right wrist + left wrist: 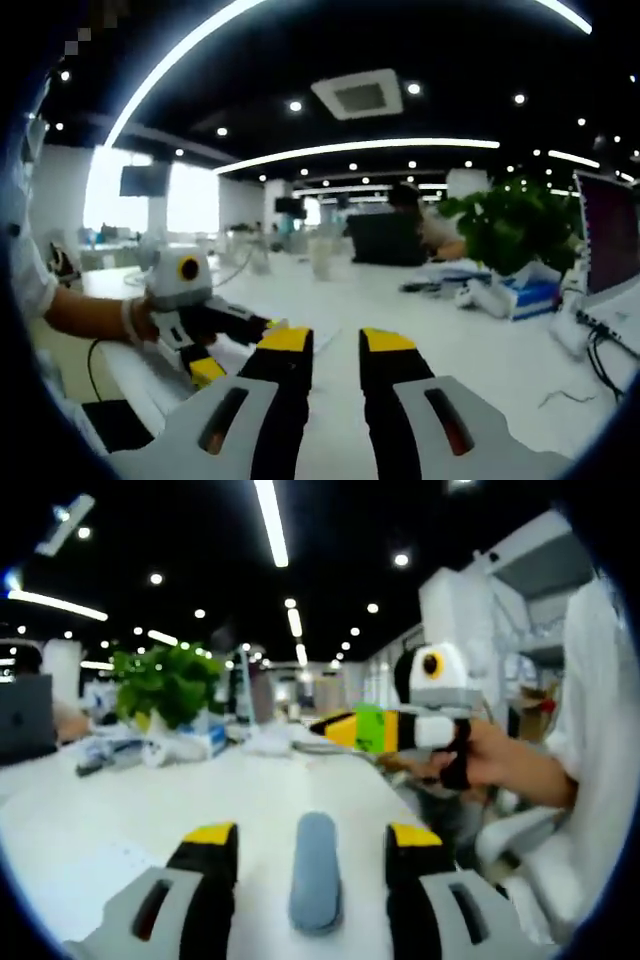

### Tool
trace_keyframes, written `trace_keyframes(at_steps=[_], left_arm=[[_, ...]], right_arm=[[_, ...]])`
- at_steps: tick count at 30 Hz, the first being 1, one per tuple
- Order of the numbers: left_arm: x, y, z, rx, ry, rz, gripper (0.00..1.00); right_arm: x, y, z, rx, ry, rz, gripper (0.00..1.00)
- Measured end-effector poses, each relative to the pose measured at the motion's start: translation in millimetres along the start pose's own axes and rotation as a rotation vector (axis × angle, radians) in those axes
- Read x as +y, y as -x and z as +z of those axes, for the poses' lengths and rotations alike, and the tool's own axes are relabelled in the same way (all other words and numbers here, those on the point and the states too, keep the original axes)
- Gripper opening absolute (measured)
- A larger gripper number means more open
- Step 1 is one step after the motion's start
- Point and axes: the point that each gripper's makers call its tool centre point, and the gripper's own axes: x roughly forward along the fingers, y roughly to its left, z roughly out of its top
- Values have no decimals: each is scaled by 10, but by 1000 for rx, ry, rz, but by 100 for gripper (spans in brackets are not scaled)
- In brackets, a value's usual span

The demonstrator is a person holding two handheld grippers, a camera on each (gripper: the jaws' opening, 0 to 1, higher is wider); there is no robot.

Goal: Pick up the paper insert the paper into the punch align the paper edges press the punch to punch holes

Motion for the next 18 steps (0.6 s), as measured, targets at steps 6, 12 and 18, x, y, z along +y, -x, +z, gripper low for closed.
trace_keyframes(at_steps=[6,12,18], left_arm=[[182,318,283,-42,-11,96,59],[355,832,96,36,-29,222,60],[377,1130,-423,183,-10,286,61]], right_arm=[[-101,146,-81,7,20,19,23],[-155,202,-213,35,28,76,28],[-139,201,-312,68,27,108,30]])
